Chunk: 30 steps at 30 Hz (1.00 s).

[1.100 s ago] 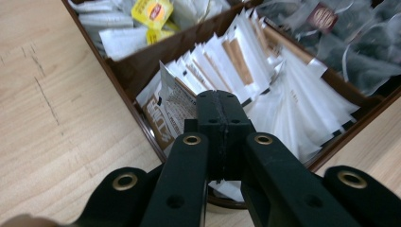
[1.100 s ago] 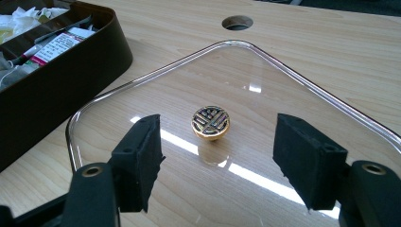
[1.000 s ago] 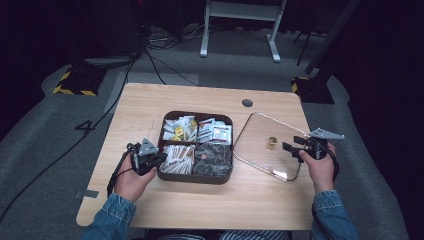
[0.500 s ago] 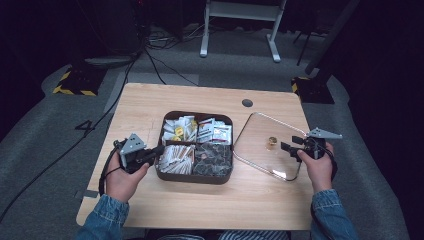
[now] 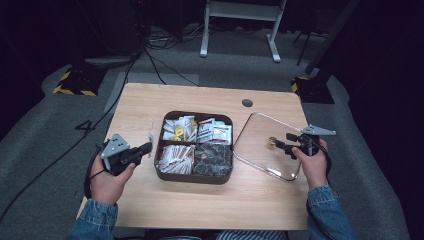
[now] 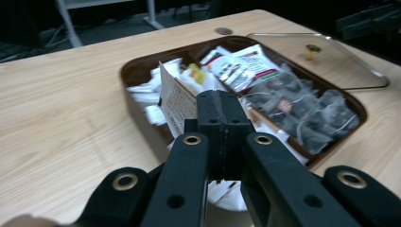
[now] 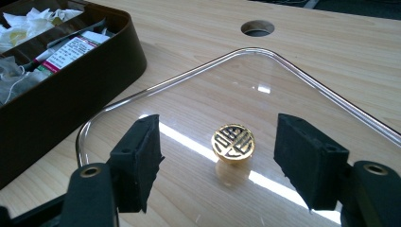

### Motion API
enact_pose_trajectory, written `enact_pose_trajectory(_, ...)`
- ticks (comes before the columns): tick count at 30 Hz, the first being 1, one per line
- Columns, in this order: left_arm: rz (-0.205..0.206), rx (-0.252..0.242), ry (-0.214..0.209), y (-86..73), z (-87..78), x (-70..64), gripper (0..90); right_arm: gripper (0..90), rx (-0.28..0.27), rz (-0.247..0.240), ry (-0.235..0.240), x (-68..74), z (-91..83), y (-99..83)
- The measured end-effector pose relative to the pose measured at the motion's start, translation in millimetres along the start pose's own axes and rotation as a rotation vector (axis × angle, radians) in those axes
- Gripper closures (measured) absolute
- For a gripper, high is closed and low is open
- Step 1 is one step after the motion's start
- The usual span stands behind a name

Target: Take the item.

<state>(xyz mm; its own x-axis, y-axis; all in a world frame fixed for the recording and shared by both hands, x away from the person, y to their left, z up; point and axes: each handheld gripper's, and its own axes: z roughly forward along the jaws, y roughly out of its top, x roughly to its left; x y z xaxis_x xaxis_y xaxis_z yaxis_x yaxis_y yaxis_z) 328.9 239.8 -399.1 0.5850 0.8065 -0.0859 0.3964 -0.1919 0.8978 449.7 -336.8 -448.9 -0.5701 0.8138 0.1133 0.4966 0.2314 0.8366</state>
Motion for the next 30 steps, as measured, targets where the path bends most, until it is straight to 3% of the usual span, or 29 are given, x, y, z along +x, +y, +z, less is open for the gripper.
enact_pose_trajectory(7, -0.015, 0.016, 0.095, -9.4, -16.6, 17.9, 89.5, 33.1, 0.002, -0.017, 0.020, 5.2, 10.5, 6.4)
enact_pose_trajectory(14, -0.035, 0.042, 0.155, -16.8, -24.8, 35.7, 89.5, 33.1, 0.006, -0.023, 0.023, 7.7, 13.8, 7.8)
enact_pose_trajectory(19, -0.064, 0.072, 0.175, -25.2, -21.4, 46.7, 89.5, 33.0, 0.001, -0.019, 0.020, 6.2, 11.7, 7.5)
enact_pose_trajectory(25, -0.061, 0.165, 0.208, -37.8, -7.7, 54.6, 89.4, 32.8, 0.006, -0.022, 0.023, 7.3, 12.7, 7.2)
enact_pose_trajectory(30, -0.087, 0.216, 0.219, -47.5, 0.5, 61.1, 89.4, 32.6, 0.007, -0.023, 0.023, 7.7, 12.9, 7.3)
